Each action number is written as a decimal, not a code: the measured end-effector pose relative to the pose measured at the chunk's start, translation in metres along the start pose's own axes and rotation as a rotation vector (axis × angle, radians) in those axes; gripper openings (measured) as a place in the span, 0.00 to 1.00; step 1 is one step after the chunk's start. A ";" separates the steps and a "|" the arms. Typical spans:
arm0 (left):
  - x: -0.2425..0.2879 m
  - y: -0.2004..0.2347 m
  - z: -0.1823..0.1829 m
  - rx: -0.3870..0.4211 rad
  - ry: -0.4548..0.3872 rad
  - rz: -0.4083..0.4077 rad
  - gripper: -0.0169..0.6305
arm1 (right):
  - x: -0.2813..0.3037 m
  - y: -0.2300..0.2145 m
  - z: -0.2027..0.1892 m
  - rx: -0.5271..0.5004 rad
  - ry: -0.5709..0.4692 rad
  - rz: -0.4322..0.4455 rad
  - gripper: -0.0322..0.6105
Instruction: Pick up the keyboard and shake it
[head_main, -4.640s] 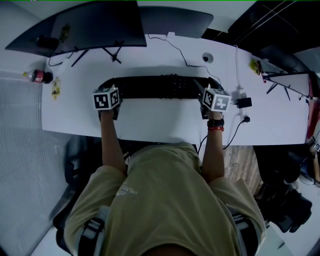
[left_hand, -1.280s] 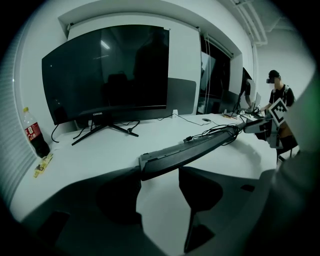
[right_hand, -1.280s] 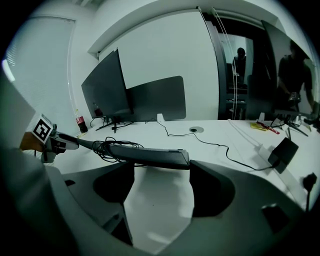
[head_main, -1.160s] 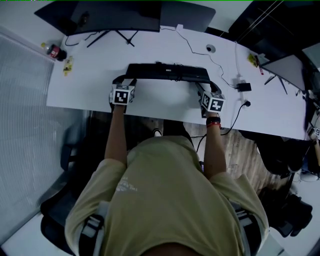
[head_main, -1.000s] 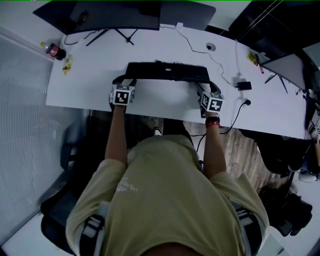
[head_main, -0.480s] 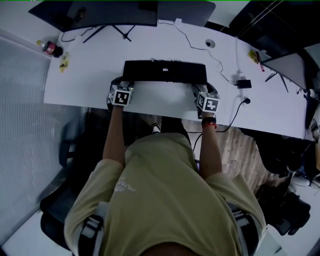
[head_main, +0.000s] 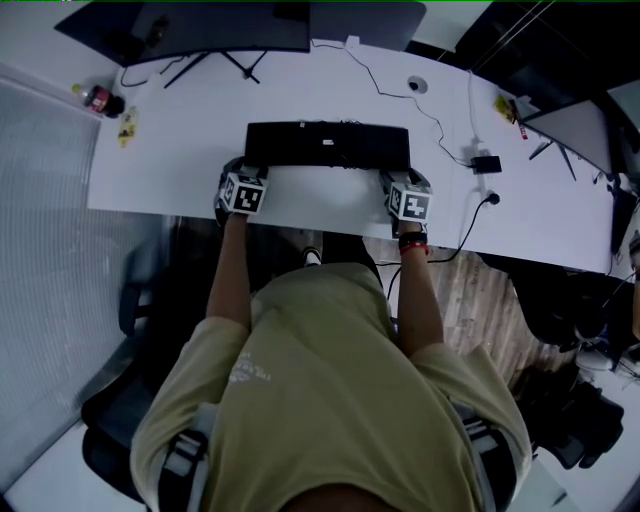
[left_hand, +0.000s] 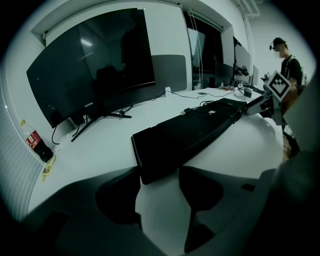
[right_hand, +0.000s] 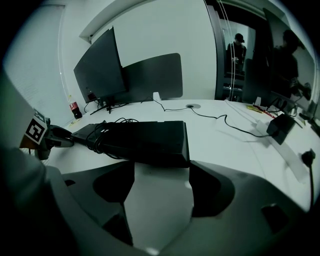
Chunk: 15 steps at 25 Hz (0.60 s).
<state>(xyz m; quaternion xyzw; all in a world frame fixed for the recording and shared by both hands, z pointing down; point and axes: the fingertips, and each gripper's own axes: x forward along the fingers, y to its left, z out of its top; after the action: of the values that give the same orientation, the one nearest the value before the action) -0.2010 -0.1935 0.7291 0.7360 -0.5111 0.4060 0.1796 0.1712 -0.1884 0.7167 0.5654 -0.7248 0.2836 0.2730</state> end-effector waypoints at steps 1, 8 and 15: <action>-0.001 -0.002 0.001 0.001 -0.007 0.001 0.41 | 0.000 -0.001 -0.001 0.002 -0.001 0.001 0.60; -0.006 -0.003 -0.010 -0.101 -0.026 -0.021 0.45 | -0.007 -0.002 -0.005 0.029 -0.001 0.011 0.60; -0.032 -0.002 -0.014 -0.179 -0.081 -0.021 0.46 | -0.027 0.005 0.012 0.021 -0.064 0.007 0.60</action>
<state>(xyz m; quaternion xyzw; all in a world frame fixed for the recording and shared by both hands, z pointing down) -0.2101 -0.1640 0.7133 0.7381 -0.5444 0.3267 0.2282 0.1709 -0.1784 0.6882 0.5743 -0.7323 0.2739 0.2426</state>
